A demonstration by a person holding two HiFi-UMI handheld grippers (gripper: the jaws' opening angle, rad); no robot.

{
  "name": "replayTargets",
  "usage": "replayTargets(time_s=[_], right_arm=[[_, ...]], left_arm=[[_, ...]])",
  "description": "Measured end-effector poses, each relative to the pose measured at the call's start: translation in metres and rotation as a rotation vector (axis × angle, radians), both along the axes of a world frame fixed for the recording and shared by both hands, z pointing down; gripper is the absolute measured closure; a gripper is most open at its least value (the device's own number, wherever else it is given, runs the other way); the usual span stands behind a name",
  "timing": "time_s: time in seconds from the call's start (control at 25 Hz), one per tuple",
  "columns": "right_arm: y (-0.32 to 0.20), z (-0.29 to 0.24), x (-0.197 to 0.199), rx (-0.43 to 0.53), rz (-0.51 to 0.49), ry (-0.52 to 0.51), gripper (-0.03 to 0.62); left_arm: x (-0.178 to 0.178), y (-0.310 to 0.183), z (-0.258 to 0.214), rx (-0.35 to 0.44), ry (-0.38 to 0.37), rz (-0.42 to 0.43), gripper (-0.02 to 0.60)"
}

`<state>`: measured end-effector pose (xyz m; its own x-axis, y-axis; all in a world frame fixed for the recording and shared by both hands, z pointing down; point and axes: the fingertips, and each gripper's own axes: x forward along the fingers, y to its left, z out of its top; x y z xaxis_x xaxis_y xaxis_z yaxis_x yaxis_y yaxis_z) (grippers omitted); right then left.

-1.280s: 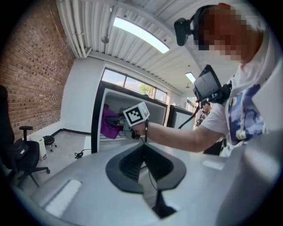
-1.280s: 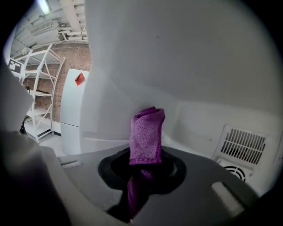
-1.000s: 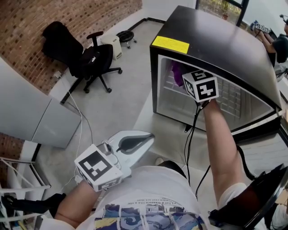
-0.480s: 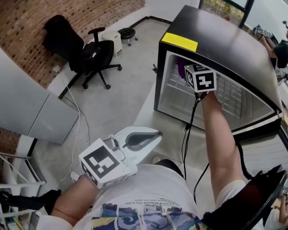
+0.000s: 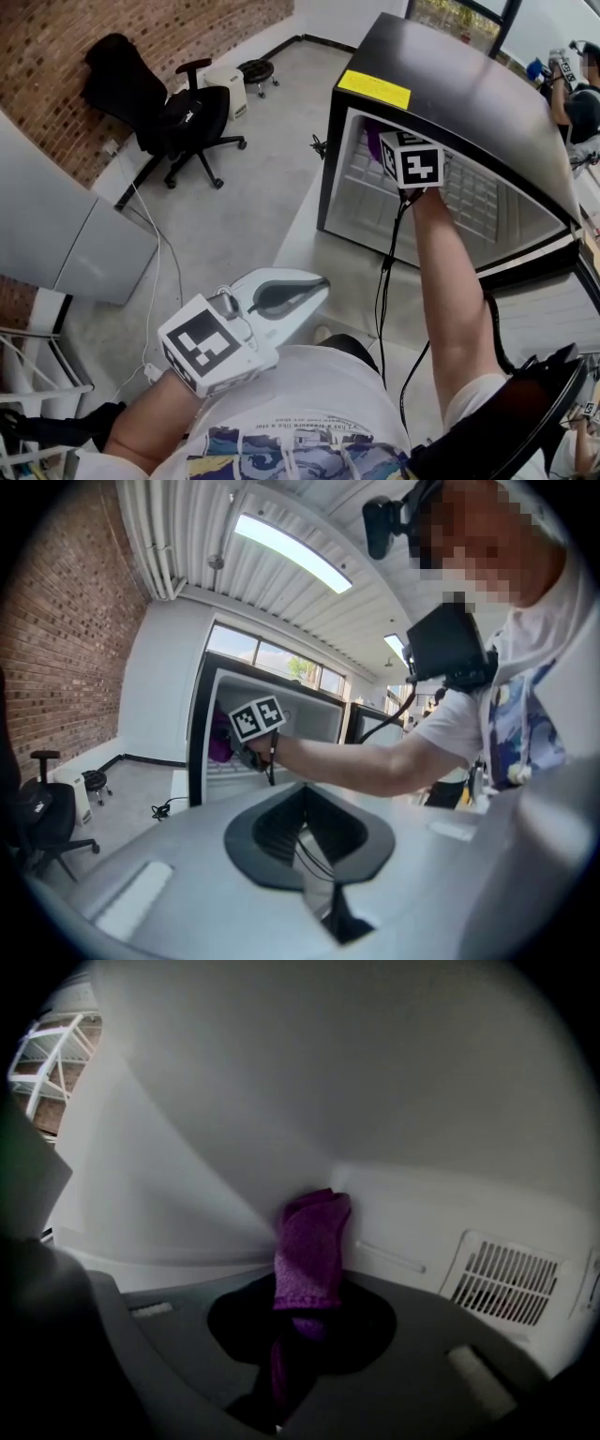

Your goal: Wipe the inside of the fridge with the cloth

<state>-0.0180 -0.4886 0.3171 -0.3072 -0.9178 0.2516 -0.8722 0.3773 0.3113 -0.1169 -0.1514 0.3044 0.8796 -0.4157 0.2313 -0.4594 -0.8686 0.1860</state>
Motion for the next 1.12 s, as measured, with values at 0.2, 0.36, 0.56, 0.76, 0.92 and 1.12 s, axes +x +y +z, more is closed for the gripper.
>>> replayTargets(time_s=[0.2, 0.36, 0.56, 0.76, 0.92, 1.12], right_arm=[[0.005, -0.003, 0.031, 0.007, 0.102, 0.003, 0.539], [0.011, -0.005, 0.061, 0.006, 0.174, 0.003, 0.539], [0.023, -0.008, 0.092, 0.018, 0.234, 0.002, 0.539], [0.04, -0.011, 0.128, 0.026, 0.31, -0.002, 0.539], [0.051, -0.012, 0.151, 0.031, 0.369, -0.005, 0.539], [0.068, -0.012, 0.185, 0.023, 0.474, 0.014, 0.539]], left_arm=[[-0.009, 0.001, 0.007, 0.004, -0.018, 0.016, 0.575], [-0.008, 0.003, 0.007, 0.0, -0.018, 0.042, 0.575], [0.001, 0.009, 0.001, -0.017, 0.003, 0.088, 0.575], [0.009, 0.012, 0.0, -0.018, 0.005, 0.145, 0.575], [0.013, 0.014, -0.001, -0.016, 0.009, 0.173, 0.575], [0.016, 0.013, 0.002, -0.006, -0.002, 0.216, 0.575]])
